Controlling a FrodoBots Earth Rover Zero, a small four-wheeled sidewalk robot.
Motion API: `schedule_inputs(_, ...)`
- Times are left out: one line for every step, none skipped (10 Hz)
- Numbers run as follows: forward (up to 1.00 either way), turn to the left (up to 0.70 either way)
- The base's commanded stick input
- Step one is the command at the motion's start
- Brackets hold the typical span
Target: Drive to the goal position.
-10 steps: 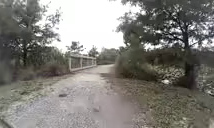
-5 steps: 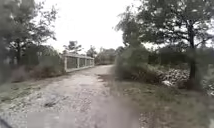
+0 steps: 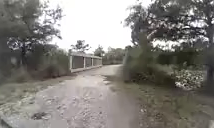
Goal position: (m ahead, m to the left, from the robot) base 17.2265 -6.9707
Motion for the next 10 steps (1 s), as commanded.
schedule_inputs(0.70,0.00)
schedule_inputs(0.70,0.00)
schedule_inputs(0.70,0.00)
schedule_inputs(0.70,0.00)
schedule_inputs(0.70,0.00)
schedule_inputs(0.70,0.00)
schedule_inputs(0.70,0.00)
schedule_inputs(0.70,0.00)
schedule_inputs(0.70,0.00)
schedule_inputs(0.70,0.00)
